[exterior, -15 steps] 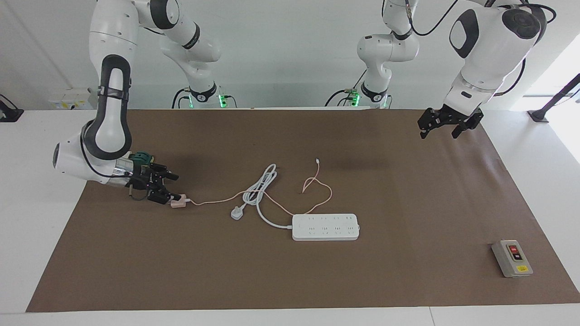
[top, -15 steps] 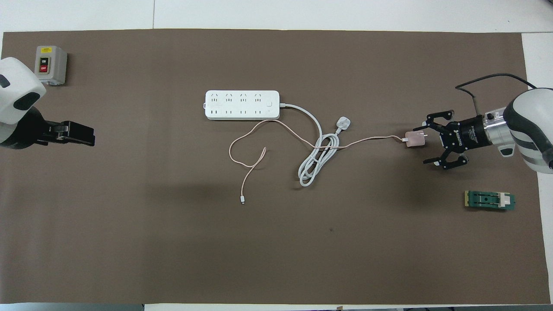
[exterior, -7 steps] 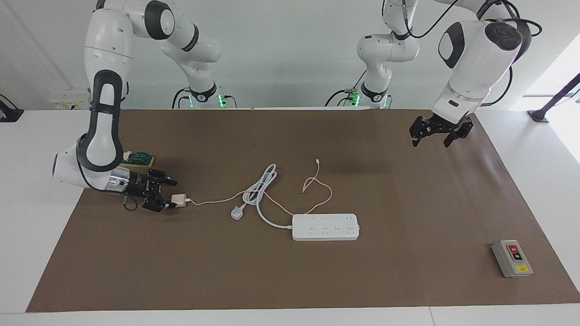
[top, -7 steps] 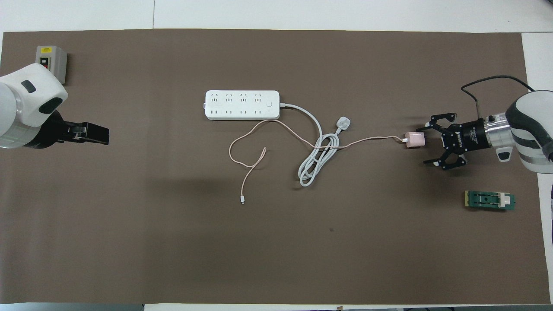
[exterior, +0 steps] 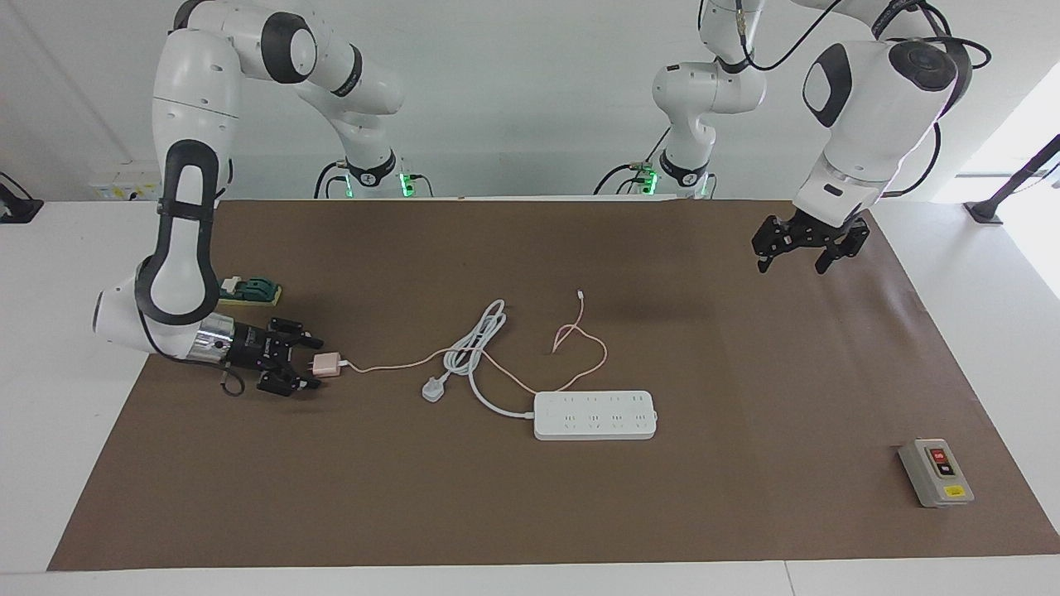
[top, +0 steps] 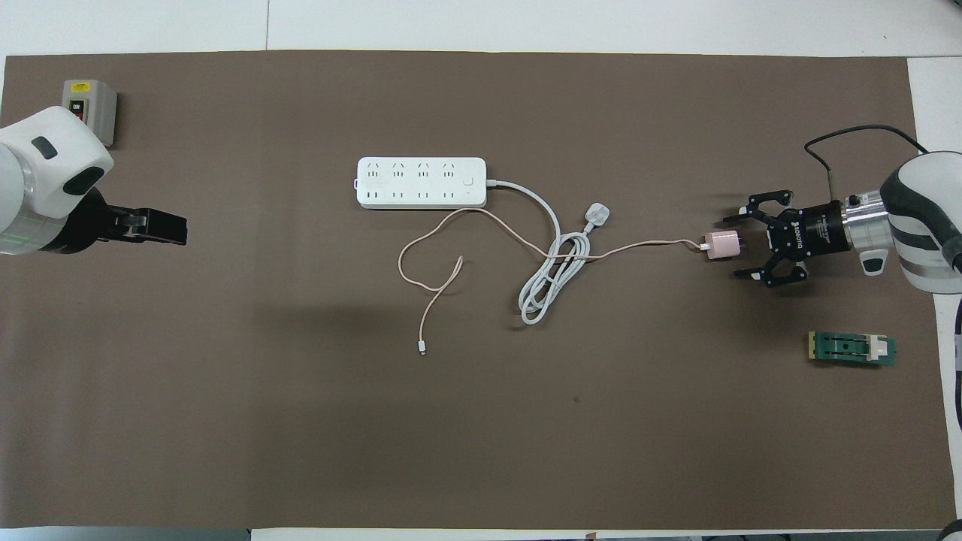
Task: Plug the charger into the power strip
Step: 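Grasp the pink charger with the right gripper while the left gripper advances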
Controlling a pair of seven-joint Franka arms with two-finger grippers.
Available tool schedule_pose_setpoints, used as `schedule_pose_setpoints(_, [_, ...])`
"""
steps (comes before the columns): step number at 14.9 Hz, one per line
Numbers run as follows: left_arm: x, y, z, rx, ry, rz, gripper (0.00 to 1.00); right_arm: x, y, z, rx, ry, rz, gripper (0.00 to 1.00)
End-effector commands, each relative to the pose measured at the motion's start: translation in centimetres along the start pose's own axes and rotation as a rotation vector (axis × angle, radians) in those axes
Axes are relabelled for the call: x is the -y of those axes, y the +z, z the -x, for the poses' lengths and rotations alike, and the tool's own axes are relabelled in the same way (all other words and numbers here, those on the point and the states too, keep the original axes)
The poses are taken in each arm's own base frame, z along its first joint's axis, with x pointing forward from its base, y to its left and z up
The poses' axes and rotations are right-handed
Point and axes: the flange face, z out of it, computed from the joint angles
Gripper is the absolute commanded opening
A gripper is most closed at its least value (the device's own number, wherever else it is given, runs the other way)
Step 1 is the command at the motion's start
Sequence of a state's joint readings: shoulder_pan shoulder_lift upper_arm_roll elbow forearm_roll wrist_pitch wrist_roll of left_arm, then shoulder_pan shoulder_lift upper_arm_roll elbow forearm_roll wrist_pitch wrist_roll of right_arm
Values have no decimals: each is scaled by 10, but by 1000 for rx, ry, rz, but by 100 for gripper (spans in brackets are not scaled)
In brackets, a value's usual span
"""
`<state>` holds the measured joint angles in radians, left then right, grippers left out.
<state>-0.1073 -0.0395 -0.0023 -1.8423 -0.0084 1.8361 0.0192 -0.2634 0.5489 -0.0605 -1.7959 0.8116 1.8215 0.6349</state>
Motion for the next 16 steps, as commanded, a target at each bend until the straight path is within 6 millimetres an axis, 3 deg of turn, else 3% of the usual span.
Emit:
schedule_pose_setpoints(1, [18,6,6,13,-22,84,100,-2,13,-12,0,11,-48,78])
schedule_pose_setpoints(2, [16,10,2,4,-23,97,100,-1,13,-11,1,-1,-54,78])
schedule_pose_setpoints(3, [14,20,-5,-6,-9,96,100,-1,13,-11,1,-9,-54,69])
schedule_pose_setpoints(5, [14,29,-5,18,49,173,100,-2,15,-11,2,-17,-51,39])
schedule_pose_setpoints(7, [17,47,1,37,42,370,100,-1,15,-11,2,-26,-50,0])
schedule_pose_setpoints(12, [-1,82,-2,110,53,708,100,7,18,5,-10,-58,-37,0])
schedule_pose_setpoints(16, [-21,114,-7,194,-2,1044,100,32,8,74,-19,-60,-37,0])
